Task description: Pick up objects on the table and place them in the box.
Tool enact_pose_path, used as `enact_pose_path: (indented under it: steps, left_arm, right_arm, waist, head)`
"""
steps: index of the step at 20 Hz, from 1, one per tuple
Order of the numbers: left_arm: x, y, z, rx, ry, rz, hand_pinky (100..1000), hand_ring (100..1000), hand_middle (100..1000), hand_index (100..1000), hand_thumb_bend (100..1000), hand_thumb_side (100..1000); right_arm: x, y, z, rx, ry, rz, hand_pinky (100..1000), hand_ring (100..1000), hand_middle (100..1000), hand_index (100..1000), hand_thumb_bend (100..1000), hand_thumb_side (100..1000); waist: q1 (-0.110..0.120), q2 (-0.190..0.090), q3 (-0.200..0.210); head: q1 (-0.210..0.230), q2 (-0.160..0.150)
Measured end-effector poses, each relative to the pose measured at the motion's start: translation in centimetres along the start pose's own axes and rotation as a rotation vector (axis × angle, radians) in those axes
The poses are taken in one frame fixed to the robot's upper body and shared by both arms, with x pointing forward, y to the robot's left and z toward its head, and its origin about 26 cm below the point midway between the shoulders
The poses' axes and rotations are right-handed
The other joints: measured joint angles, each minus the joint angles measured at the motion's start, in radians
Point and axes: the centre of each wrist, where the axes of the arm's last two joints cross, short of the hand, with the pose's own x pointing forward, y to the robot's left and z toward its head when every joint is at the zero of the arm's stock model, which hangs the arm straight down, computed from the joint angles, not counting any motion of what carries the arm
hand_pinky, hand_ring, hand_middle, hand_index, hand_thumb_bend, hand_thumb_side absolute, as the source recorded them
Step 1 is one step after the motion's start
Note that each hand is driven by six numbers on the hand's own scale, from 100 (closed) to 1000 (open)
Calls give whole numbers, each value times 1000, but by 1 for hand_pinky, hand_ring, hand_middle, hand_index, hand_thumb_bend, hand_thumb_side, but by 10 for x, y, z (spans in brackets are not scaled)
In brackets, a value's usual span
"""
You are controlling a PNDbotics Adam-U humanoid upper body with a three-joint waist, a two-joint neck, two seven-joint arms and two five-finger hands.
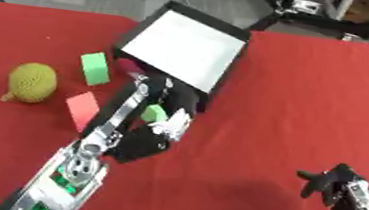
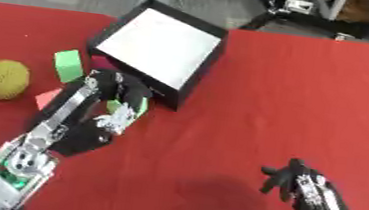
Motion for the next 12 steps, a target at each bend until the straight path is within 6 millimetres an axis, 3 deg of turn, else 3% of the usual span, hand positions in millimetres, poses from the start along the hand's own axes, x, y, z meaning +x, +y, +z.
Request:
enact_pose_path:
  steps: [9, 12]
  left_arm:
    - [0, -1, 0, -10, -17, 0, 515, 431, 432, 642, 100, 603]
    - [0, 0, 0, -8, -21, -2, 525, 446, 451, 667, 100, 639]
  right_arm:
    - [0, 0, 0, -3, 4, -1, 804, 438, 218, 446, 100, 763]
    - [0, 0, 0, -3, 3, -1, 804, 438, 219, 446, 100, 765]
  waist:
    - [0, 0, 0]
    - [0, 0, -2]
  head:
    - [0, 0]
    - [-1, 0]
